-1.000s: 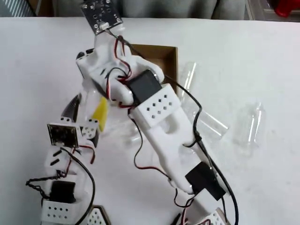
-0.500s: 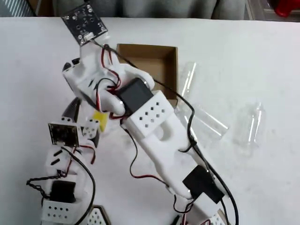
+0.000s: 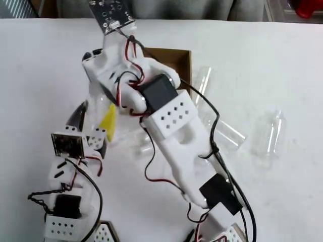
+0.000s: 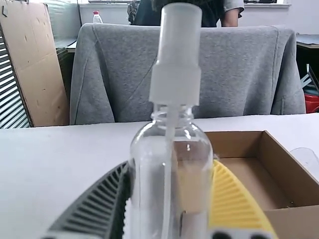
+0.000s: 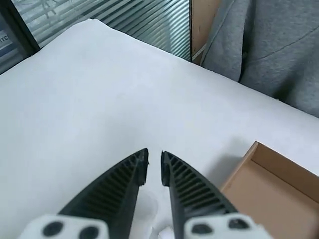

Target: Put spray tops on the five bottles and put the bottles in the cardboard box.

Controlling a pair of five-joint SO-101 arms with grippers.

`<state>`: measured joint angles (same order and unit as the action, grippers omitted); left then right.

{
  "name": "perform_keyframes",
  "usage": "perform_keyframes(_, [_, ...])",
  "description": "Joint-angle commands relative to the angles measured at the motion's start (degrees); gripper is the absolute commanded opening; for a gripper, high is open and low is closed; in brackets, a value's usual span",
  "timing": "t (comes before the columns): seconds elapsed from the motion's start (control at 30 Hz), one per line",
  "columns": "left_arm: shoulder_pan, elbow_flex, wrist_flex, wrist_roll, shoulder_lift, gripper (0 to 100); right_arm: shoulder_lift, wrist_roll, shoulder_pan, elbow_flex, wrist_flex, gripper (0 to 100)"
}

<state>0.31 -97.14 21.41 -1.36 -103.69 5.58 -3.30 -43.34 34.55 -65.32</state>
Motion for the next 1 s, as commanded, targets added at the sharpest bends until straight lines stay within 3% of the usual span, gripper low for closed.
perform_keyframes(0.0, [-0.48,0.09,-0.35,-0.44,-0.57,2,-0.40,-0.09,0.57,2.99,-1.27,1.5])
perform_keyframes(0.33, [-0.57,0.09,-0.35,-0.44,-0.57,2,3.56,0.35,-5.14,3.60,-5.76,1.5])
perform_keyframes(0.67, [-0.57,0.09,-0.35,-0.53,-0.57,2,-3.82,-0.09,-0.66,3.60,-5.32,7.4])
perform_keyframes(0.97, [-0.57,0.09,1.23,-0.79,-0.57,2,-8.22,-0.09,1.89,2.99,-10.24,1.5])
